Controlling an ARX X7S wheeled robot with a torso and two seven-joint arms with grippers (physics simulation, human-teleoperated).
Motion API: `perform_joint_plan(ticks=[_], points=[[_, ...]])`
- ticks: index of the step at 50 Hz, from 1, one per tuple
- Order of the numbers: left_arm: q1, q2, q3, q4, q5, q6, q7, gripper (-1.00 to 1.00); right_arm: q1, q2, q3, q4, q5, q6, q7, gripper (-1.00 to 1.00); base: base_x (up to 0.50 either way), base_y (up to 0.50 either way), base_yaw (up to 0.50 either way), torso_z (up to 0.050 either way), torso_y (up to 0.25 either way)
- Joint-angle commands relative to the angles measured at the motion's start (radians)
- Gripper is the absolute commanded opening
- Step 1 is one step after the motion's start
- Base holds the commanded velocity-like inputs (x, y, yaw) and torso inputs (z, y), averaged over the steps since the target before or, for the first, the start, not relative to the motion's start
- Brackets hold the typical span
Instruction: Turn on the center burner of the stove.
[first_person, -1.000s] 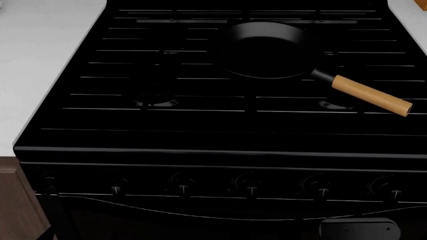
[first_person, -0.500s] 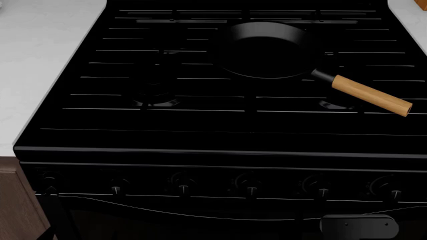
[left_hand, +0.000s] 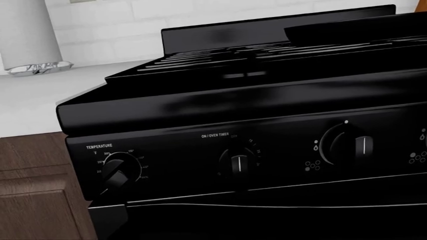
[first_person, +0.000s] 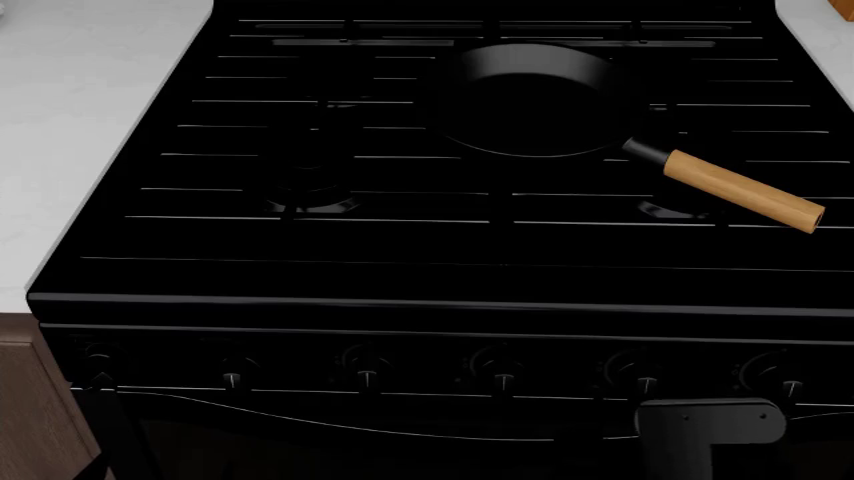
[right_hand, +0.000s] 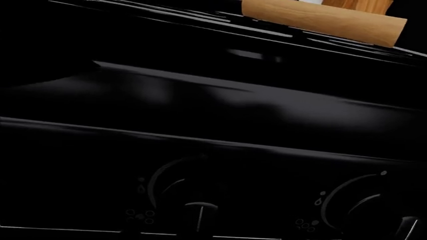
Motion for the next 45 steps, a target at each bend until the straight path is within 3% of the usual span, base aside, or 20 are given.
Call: perform_joint_plan(ticks=[1,22,23,35,45], points=[[-0.005,0.011,-0.017,-0.007,-0.008,-0.002,0.005,1.0,0.057,-0.036,0.003,0.192,-0.008,-0.147,-0.041,1.0,0.0,0.0,0.0,0.0,0.0],[-0.008,0.002,0.007,-0.007,0.009,-0.001,-0.01,1.0,0.265,-0.078,-0.008,0.74,-0.031,-0.463,-0.076,1.0,0.01,0.0,0.01,0.0,0.0],[-0.008,0.002,0.008,-0.008,0.009,-0.001,-0.01,1.0,0.259,-0.079,-0.005,0.731,-0.026,-0.468,-0.084,-1.0,0.03,0.0,0.01,0.0,0.0],[-0.013,0.0,0.016,-0.013,0.004,-0.004,-0.013,1.0,0.146,-0.035,-0.021,0.393,-0.047,-0.297,-0.035,-1.0,0.01,0.0,0.01,-0.001,0.0],[-0.015,-0.004,0.021,-0.015,0.0,-0.006,-0.015,1.0,0.094,0.037,-0.126,0.1,-0.243,-0.1,0.061,-1.0,0.0,0.0,0.0,0.0,0.0]])
